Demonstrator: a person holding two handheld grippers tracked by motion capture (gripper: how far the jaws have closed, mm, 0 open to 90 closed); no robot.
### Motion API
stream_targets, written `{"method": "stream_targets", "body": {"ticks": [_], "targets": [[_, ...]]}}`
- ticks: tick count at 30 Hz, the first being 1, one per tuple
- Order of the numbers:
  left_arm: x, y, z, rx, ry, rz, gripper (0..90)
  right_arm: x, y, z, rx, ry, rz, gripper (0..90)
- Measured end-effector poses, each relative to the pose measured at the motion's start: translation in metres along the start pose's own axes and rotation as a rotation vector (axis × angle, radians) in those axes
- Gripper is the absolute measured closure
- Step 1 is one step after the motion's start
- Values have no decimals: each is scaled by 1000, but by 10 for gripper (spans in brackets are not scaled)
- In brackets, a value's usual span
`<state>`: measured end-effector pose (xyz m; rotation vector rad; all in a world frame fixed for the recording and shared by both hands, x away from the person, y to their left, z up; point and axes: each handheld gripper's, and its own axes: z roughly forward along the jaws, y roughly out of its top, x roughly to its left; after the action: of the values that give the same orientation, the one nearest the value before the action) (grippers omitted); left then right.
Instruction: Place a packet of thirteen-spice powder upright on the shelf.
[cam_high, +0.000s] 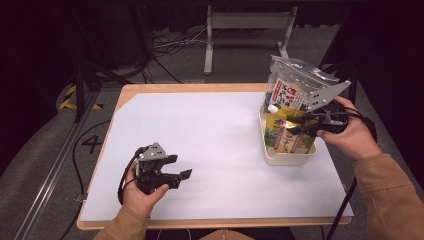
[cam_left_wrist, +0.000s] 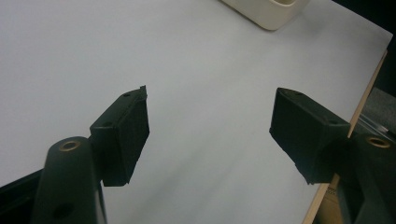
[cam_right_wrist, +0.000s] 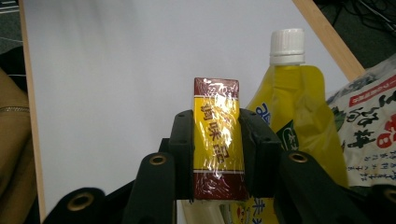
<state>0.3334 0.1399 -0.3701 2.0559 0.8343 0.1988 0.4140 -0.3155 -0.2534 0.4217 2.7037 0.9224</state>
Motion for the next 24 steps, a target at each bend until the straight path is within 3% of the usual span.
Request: {"method": "stream_targets", "body": {"ticks": [6,13,24], "targets": [[0,0,1,1,-5,-12,287,-1,-2,2,-5,25,-11,686],[0,-1,2,0,-8,-15,286,0,-2,10,30,43,-12,685],[0,0,2,-3,-10,-19,285,-1,-3,7,37,73,-17,687]]}}
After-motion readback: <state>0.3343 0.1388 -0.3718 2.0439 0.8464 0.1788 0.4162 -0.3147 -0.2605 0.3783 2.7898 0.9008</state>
